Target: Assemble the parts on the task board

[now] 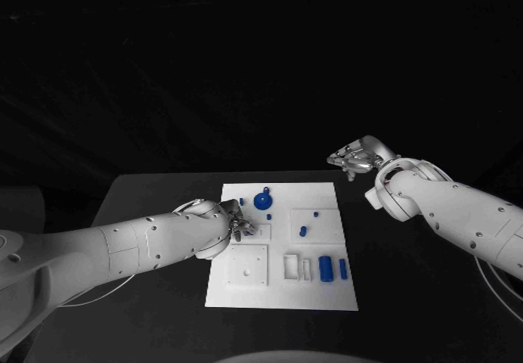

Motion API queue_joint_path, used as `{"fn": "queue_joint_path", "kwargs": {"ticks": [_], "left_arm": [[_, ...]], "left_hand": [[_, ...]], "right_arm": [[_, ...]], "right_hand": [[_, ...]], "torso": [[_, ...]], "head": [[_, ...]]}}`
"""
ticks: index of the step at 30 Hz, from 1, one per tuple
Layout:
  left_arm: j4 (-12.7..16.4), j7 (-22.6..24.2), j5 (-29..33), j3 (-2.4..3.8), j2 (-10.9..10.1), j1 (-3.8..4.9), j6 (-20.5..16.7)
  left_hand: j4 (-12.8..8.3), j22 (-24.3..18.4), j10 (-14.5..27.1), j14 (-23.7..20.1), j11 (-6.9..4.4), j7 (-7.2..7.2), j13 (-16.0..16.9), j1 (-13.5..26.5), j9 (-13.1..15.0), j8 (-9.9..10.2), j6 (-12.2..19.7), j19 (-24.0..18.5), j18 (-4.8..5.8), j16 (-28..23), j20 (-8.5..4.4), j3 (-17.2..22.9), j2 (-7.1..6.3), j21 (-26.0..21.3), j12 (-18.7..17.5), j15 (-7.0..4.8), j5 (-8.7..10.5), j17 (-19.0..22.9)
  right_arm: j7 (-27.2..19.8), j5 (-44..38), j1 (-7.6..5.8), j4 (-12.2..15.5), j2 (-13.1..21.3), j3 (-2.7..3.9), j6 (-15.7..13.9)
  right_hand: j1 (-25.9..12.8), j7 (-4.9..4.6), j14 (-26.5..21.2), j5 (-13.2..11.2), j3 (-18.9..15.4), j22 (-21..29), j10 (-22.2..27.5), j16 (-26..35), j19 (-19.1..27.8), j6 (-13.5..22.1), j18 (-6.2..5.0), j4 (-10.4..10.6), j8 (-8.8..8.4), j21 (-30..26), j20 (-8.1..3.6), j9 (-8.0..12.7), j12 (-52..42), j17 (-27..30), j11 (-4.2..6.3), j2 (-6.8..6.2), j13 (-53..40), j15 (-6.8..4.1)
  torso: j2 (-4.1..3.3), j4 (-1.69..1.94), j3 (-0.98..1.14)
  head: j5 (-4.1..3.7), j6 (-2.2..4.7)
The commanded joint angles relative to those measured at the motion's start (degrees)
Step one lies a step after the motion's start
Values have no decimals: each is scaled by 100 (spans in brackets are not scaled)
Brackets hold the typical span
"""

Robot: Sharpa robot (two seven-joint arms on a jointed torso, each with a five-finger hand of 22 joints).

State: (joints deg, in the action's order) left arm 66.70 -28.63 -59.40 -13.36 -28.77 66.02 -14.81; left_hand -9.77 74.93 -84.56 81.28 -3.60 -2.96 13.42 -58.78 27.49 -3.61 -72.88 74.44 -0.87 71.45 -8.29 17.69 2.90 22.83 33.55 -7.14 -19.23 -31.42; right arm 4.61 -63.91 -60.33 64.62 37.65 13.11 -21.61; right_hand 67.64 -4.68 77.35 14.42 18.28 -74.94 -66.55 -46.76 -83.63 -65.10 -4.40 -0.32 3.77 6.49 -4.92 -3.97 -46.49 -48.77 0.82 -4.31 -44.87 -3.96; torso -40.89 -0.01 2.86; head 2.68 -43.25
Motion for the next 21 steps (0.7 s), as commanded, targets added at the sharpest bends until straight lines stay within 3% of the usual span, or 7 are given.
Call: {"fn": "queue_joint_path", "kwargs": {"ticks": [1, 4, 9, 14, 21], "left_arm": [[-8, -158, -45, -35, 4, -47, 232], [-6, -166, -45, -34, 4, -47, 222], [-6, -174, -48, -34, 3, -47, 210], [-18, -181, -67, -34, 1, -47, 179], [-50, -185, -84, -34, 4, -47, 140]], "left_hand": [[-168, 105, -227, 13, -74, 483, 3, -67, 56, -40, -823, 19, 43, 50, 6, 134, 136, 11, 61, -23, -42, -48], [-176, 103, -234, 18, -89, 504, -37, -61, 609, -61, -791, 4, 41, 105, 8, 100, 158, 46, 79, -28, -45, -115], [-175, 102, -229, 18, -97, 529, -31, -55, 940, -62, -797, -1, 37, 141, 10, 109, 164, 58, 141, -26, -52, -169], [-156, 102, -236, 20, -109, 562, -131, -32, 1773, -103, -741, 5, 34, 189, 7, 114, 178, 80, 194, -33, -94, -227], [-160, 104, -231, 23, -116, 574, -217, -5, 2043, -49, -765, 7, 25, 223, 7, 144, 180, 110, 254, -37, -136, -262]], "right_arm": [[13, 11, 6, -4, -9, 3, 85], [13, 11, 15, -7, -12, 3, 91], [12, 11, 30, -13, -16, 3, 98], [9, 11, 44, -17, -20, 3, 104], [5, 11, 53, -18, -23, 3, 107]], "right_hand": [[-34, 1, -25, 39, 24, -48, 37, -22, -95, 26, -73, 3, -17, -15, -3, 6, -24, 7, -7, -1, 7, 3], [-47, -2, -26, 49, 32, -51, 39, -20, -99, 31, -73, 4, -18, -30, -2, 6, -26, 10, -10, 0, 8, 4], [-47, -2, -26, 49, 32, -51, 39, -20, -99, 31, -73, 4, -18, -30, -2, 6, -26, 10, -10, 0, 8, 4], [-47, -2, -26, 49, 32, -51, 39, -20, -99, 31, -73, 4, -18, -30, -2, 6, -26, 10, -10, 0, 8, 4], [-59, -1, -25, 76, 33, -55, 37, -22, -105, 30, -73, 8, -18, -35, -3, 6, -28, 10, -8, 2, 7, 3]], "torso": [[2, 3, -2], [2, 1, -4], [0, 1, -6], [1, 3, -3], [-1, -3, -2]], "head": [[5, -6], [11, -3], [13, -1], [16, -2], [16, -6]]}}
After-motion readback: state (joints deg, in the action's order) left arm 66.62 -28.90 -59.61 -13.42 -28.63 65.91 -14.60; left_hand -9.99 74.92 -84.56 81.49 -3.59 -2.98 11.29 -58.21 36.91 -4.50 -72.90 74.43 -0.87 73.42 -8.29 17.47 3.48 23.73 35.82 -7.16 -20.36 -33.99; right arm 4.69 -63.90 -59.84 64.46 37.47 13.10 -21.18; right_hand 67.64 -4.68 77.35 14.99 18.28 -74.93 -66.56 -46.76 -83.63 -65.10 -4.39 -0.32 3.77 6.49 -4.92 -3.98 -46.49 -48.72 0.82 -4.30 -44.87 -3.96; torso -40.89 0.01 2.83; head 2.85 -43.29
